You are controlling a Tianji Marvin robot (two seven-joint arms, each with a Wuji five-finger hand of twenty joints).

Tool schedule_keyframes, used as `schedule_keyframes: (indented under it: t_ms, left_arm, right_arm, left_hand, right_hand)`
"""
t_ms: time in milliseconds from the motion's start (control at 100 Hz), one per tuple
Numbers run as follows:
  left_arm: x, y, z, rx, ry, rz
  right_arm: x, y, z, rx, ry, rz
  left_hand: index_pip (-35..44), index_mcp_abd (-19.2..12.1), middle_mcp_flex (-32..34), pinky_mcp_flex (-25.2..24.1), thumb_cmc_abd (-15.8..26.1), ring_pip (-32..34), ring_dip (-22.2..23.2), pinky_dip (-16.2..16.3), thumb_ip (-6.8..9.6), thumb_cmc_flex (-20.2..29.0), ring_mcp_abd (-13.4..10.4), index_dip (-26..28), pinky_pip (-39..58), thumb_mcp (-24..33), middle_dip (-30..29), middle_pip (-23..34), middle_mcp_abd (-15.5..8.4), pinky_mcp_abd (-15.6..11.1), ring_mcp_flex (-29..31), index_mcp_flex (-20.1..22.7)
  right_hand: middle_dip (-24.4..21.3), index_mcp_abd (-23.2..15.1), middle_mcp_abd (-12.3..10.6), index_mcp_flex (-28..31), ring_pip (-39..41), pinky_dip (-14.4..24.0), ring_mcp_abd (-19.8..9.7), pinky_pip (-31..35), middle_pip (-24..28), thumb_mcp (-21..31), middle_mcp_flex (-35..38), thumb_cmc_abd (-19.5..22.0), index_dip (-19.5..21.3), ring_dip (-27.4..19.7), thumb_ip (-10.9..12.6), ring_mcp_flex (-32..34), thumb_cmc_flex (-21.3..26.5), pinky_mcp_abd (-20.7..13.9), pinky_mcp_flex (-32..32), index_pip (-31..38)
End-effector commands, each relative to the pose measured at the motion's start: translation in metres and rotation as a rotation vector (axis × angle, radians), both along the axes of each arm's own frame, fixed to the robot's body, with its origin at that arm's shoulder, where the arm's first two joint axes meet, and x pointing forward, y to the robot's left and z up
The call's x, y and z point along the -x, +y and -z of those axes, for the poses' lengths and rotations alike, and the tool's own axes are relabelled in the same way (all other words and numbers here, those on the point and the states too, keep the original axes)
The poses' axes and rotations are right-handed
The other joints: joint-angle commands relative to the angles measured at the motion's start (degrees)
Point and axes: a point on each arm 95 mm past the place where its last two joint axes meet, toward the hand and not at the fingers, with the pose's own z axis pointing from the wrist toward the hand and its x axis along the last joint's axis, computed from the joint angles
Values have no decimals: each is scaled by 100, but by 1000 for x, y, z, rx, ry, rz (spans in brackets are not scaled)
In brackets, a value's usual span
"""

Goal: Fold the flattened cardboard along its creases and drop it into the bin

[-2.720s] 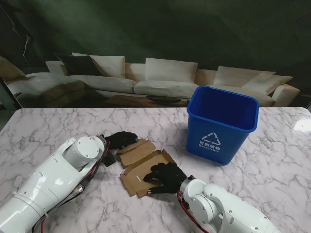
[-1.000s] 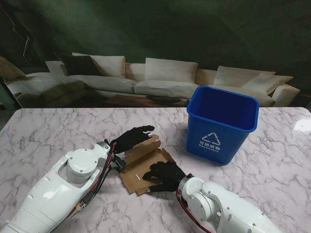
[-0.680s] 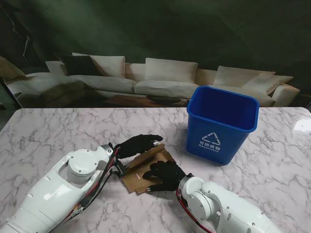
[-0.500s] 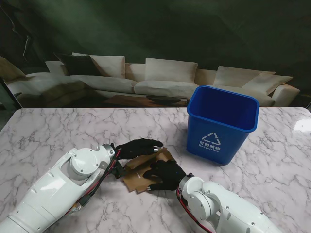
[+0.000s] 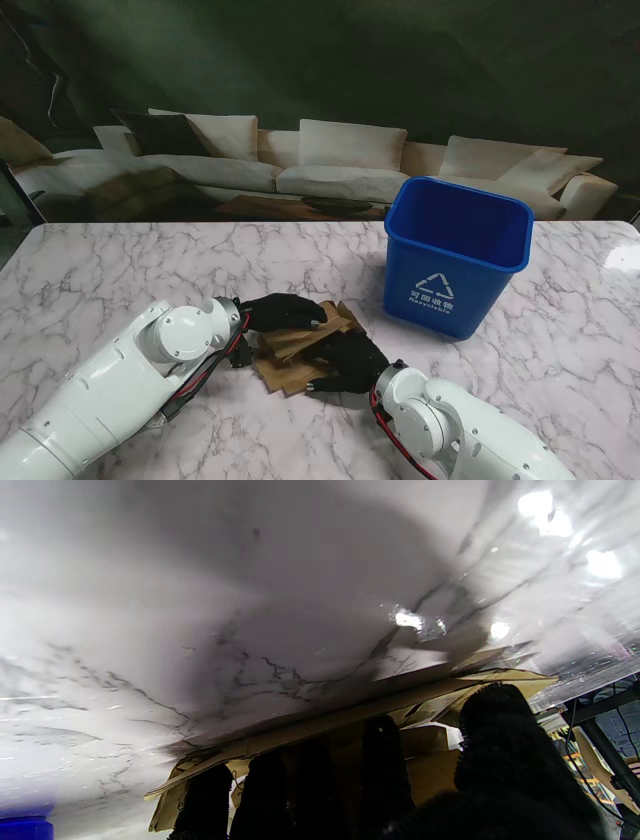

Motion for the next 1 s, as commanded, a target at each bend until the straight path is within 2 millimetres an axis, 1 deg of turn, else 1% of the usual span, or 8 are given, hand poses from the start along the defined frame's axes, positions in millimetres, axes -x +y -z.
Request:
schedule_keyframes:
  t_ms: [0, 90, 150, 180, 290, 380, 430, 990]
  left_arm:
    - [-1, 2, 1, -13, 13, 15]
    - [-2, 2, 3, -28, 28, 23]
    - [-3, 2, 5, -52, 31, 30]
    - [-3, 3, 7, -71, 28, 37]
    - [-6, 4, 12, -155, 15, 79]
    - [-8, 6, 14, -265, -25, 139]
    - [-10, 6, 15, -306, -55, 167]
    - [-17, 5, 17, -548, -146, 321]
  right_arm:
    - [11, -14, 24, 45, 62, 16]
    - [13, -15, 23, 38, 65, 17]
    - [13, -15, 23, 31, 67, 17]
    - [14, -15, 23, 29, 67, 17]
    - [15, -16, 22, 8, 69, 21]
    - [15, -17, 20, -5, 75, 10]
    - [14, -17, 19, -15, 74, 3]
    - [25, -11, -16, -202, -11, -13]
  left_hand:
    - [51, -366, -372, -105, -22, -168, -117, 164, 18, 286, -101, -104, -239, -5, -60, -47, -260, -177, -251, 211]
    - [29, -552, -624, -188, -4, -213, -177, 196, 5, -12, -114, -220, -295, -46, -125, -93, -229, -212, -382, 275]
    - [66, -543, -686, -208, -38, -227, -193, 207, 5, -6, -118, -231, -309, -21, -152, -125, -8, -215, -428, 377]
    - [62, -550, -667, -214, -62, -231, -200, 213, 2, 14, -126, -249, -314, -15, -157, -120, -207, -226, -446, 393]
    - [58, -579, -745, -305, -130, -278, -232, 212, -6, 63, -156, -307, -362, -11, -175, -132, -300, -333, -589, 472]
    - [37, -665, -872, -332, -125, -314, -255, 218, -19, 26, -199, -338, -377, -28, -195, -154, -305, -385, -718, 453]
    - [19, -695, -922, -339, -140, -322, -266, 223, -24, 5, -226, -349, -380, -30, -209, -169, -96, -409, -754, 415]
    - [-51, -945, -992, -455, -182, -346, -342, 267, -39, -131, -324, -478, -417, -32, -254, -203, -121, -490, -895, 421]
  right_hand:
    - [184, 859, 342, 346, 38, 308, 108, 742, 454, -24, 261, 156, 36, 83, 126, 196, -40, 490, 440, 418]
    - [177, 684, 357, 267, 35, 314, 283, 738, 448, -29, 251, 164, 66, 83, 126, 183, -64, 620, 409, 475]
    - [171, 665, 361, 248, 38, 314, 305, 734, 442, -27, 259, 168, 88, 83, 127, 188, -73, 678, 400, 520]
    - [170, 672, 364, 248, 40, 315, 302, 736, 441, -25, 264, 171, 94, 84, 127, 195, -75, 687, 405, 534]
    - [178, 659, 379, 319, 46, 343, 284, 793, 463, -19, 285, 174, 131, 87, 128, 226, -77, 703, 478, 618]
    - [184, 635, 370, 370, 49, 398, 246, 899, 479, -13, 282, 172, 162, 91, 129, 254, -71, 745, 553, 681]
    - [190, 624, 354, 403, 55, 437, 242, 968, 496, -8, 310, 165, 183, 95, 130, 287, -65, 763, 581, 717]
    - [491, 334, 345, 1105, 614, 1049, 474, 1796, 1174, 44, 936, 91, 466, 520, 134, 955, -18, 1175, 986, 1269]
